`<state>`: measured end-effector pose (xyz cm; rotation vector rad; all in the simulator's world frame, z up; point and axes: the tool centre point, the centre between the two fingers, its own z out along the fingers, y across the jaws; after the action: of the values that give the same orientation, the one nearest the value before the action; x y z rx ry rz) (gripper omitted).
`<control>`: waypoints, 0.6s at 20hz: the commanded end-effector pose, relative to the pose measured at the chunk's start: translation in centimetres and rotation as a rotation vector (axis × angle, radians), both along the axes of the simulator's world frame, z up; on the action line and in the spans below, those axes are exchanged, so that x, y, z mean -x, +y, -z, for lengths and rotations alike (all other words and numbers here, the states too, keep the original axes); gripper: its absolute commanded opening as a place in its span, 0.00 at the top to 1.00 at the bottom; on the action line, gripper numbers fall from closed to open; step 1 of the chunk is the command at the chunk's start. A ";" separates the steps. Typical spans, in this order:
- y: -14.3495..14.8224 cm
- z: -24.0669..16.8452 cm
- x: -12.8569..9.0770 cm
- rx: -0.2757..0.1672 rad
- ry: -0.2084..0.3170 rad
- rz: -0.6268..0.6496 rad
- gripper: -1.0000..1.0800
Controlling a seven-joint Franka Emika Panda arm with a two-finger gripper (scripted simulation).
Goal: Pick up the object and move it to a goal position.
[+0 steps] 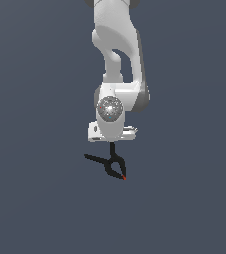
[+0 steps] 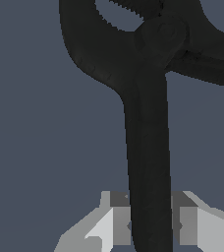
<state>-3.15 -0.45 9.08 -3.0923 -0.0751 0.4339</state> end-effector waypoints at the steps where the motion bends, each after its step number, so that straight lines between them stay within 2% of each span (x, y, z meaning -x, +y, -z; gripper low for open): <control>1: -1.7 -2.6 0.1 0.000 -0.004 0.001 1.00; 12: -9.7 -14.2 1.1 -0.001 -0.004 0.002 1.00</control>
<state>-4.14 -9.02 21.50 -3.0916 -0.0715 0.4317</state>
